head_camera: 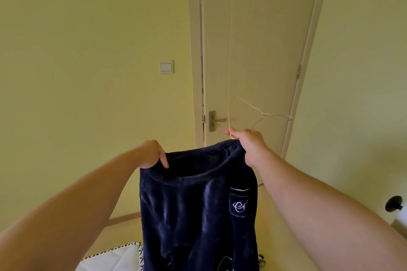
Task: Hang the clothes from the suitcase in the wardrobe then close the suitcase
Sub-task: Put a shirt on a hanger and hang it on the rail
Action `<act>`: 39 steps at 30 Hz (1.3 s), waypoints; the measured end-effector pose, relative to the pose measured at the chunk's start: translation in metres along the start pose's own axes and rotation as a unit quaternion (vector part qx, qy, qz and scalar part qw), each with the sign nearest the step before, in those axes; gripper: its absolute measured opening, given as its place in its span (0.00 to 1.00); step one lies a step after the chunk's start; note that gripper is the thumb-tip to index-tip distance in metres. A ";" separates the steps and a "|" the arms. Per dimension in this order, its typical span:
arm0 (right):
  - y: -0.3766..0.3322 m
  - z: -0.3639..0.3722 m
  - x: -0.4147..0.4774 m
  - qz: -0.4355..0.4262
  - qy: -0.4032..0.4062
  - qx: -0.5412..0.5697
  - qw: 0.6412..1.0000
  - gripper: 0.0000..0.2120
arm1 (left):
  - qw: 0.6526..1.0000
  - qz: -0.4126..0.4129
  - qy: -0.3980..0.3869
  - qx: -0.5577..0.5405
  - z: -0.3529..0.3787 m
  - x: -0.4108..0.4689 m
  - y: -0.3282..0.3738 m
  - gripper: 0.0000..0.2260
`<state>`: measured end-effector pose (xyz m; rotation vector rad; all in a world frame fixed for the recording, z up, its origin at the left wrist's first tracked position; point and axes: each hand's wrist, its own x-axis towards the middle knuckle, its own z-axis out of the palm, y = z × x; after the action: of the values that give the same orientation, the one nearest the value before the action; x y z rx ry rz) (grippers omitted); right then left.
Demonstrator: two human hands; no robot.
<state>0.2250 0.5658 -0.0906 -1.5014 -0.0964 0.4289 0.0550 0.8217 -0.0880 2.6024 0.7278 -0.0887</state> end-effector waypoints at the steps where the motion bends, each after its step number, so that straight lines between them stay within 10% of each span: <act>1: 0.003 0.001 -0.001 -0.011 0.004 -0.004 1.000 0.22 | 1.000 -0.017 -0.007 -0.026 0.002 -0.001 0.005 0.27; 8: -0.002 0.015 -0.020 -0.123 -0.049 -0.050 0.990 0.24 | 0.885 -0.114 -0.026 -0.451 0.001 -0.007 0.054 0.10; 10: -0.004 0.016 -0.024 -0.148 -0.060 -0.067 0.985 0.24 | 0.862 -0.101 -0.066 -0.492 -0.007 -0.007 0.066 0.21; 15: -0.004 0.021 -0.035 -0.191 -0.076 -0.122 0.971 0.22 | 0.894 -0.046 -0.028 -0.445 -0.019 -0.002 0.096 0.44; 21: 0.007 0.033 -0.038 -0.225 -0.106 -0.229 0.941 0.19 | 0.925 0.048 0.148 -0.347 -0.006 0.016 0.110 0.10; 32: -0.009 0.027 -0.041 -0.245 -0.045 -0.294 0.923 0.11 | 0.935 0.097 0.224 -0.259 -0.006 0.013 0.093 0.11; 39: -0.022 0.025 -0.049 -0.189 -0.042 -0.144 0.971 0.31 | 0.952 0.139 0.232 -0.145 0.001 0.014 0.082 0.10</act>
<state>0.1765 0.5729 -0.0571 -1.7029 -0.5210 0.1734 0.1084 0.7652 -0.0597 2.4232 0.4670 0.6829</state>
